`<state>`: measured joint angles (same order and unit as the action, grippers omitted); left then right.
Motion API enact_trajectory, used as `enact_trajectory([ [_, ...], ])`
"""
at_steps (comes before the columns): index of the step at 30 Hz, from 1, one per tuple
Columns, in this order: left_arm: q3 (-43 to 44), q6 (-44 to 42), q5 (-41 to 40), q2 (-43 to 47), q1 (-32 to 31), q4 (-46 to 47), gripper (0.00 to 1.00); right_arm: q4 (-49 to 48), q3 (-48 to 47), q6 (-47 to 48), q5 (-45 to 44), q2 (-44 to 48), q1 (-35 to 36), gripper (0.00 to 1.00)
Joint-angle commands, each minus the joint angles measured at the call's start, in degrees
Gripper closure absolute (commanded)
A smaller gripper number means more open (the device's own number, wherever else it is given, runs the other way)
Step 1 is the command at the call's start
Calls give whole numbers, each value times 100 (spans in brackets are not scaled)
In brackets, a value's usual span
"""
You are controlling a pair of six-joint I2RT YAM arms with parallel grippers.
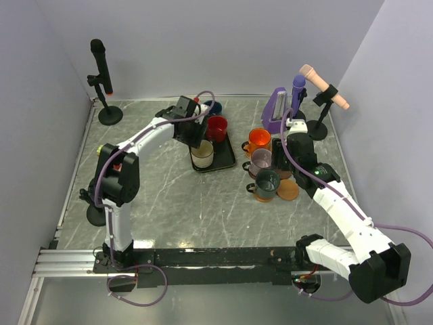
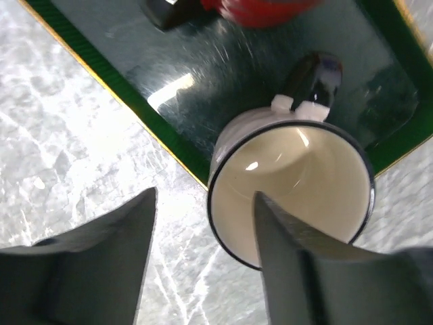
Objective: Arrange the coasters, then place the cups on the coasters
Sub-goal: Pick up the cup from the tray.
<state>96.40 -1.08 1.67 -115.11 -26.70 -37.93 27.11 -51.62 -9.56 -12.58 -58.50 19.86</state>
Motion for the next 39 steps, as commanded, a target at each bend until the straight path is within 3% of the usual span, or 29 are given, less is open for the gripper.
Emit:
enact_trajectory([
  [1,168,1168,-385,305,165,-11,32,-39,-42,-46,-25,128,-43,34],
  [5,213,2680,-221,217,209,-601,32,-13,-50,-46,-43,120,-43,34],
  [10,-472,3333,508,445,218,-83,41,-13,-33,-55,-52,137,-43,34],
  [16,0,2913,782,112,226,-170,81,-4,-15,-46,-87,129,-43,34],
  [20,589,1939,931,-64,226,-276,99,-22,11,-89,-78,146,-43,34],
  [24,1047,884,1054,-213,218,-460,99,-4,-15,-90,-87,120,-43,34],
  [31,986,-637,1054,-240,104,-557,95,-13,-59,-46,-87,49,-43,34],
  [37,731,-639,1081,-161,60,-303,86,-31,-103,-19,-60,-12,-43,34],
  [39,696,-552,1055,-178,51,-250,75,-31,-121,-19,-43,-21,-43,34],
])
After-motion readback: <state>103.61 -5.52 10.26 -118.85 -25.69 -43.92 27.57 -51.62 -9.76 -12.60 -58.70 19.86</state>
